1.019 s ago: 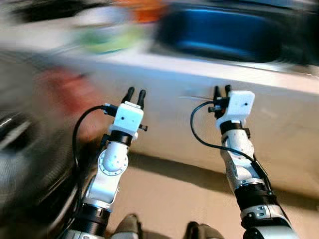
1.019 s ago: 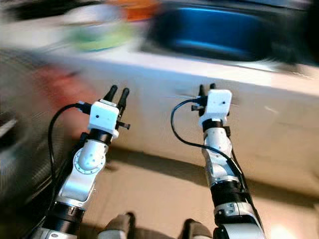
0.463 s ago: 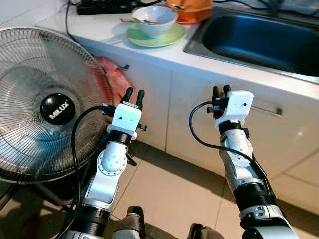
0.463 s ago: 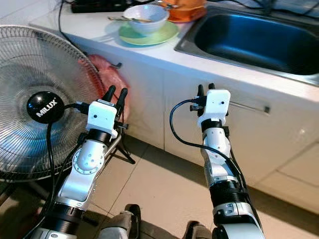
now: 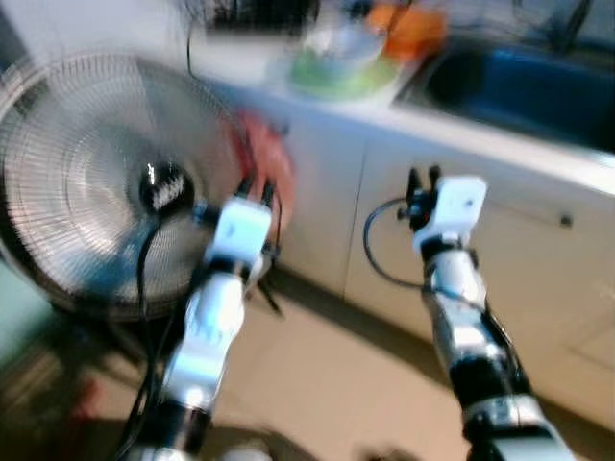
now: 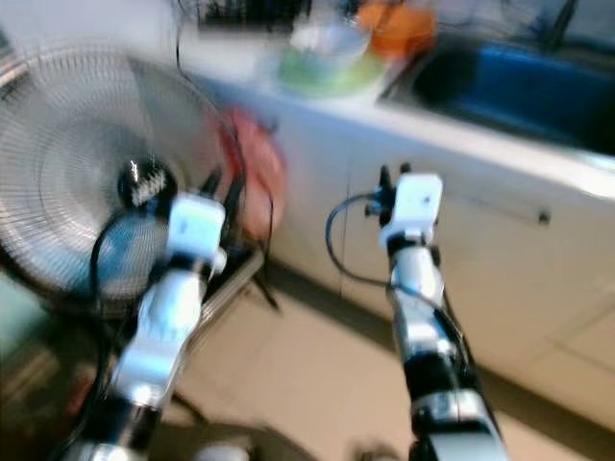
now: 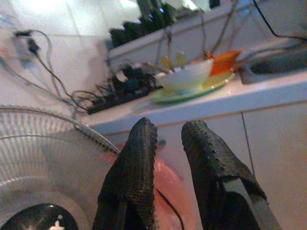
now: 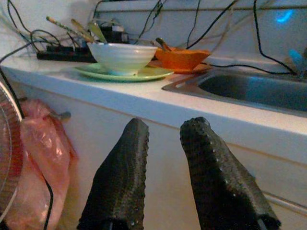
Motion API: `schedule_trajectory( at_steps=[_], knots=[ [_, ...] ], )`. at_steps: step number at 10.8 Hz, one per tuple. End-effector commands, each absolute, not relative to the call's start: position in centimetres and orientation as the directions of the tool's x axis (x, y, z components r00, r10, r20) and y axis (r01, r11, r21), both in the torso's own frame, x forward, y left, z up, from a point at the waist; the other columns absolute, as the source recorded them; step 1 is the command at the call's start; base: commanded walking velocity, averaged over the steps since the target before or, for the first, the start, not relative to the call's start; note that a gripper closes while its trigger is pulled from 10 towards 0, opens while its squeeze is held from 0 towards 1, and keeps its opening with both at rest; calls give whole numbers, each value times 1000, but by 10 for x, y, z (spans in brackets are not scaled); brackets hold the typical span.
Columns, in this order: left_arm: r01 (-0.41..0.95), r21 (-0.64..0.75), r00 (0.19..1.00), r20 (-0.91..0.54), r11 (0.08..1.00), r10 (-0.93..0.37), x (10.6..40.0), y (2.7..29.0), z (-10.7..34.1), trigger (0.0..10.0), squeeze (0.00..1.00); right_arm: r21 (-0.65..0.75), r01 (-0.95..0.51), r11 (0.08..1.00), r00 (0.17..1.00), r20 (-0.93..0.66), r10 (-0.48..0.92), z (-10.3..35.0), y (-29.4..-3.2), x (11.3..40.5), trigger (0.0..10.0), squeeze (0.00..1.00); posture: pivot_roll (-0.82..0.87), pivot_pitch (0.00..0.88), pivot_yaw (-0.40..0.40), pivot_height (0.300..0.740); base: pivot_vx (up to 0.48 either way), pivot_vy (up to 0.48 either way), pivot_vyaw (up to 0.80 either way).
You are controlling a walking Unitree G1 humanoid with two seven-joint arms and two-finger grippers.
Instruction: Kitchen organization
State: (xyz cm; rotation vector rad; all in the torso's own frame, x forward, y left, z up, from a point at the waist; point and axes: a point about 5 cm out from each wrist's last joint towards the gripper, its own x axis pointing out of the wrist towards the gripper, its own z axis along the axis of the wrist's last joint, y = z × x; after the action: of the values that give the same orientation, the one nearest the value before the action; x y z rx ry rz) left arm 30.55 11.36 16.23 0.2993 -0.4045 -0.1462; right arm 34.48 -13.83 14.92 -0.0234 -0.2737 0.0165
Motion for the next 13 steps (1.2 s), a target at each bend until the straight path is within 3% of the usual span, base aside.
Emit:
schedule_trajectory(
  at_steps=[1,3,13],
  knots=[
    [74,305,910,370,950,-189,306,114,164,10000,0,-24,3,1000,958,287,4,154,-144,346,10000,0,15,153,22,740,454,0,0],
    [72,307,912,366,949,-187,306,114,164,10000,0,-22,5,1000,958,286,2,154,-144,346,10000,0,14,155,22,740,452,0,0],
    [80,288,902,386,954,-193,306,110,168,10000,0,-23,28,999,954,299,-20,159,-151,347,10000,0,12,162,14,740,0,0,0]
  ],
)
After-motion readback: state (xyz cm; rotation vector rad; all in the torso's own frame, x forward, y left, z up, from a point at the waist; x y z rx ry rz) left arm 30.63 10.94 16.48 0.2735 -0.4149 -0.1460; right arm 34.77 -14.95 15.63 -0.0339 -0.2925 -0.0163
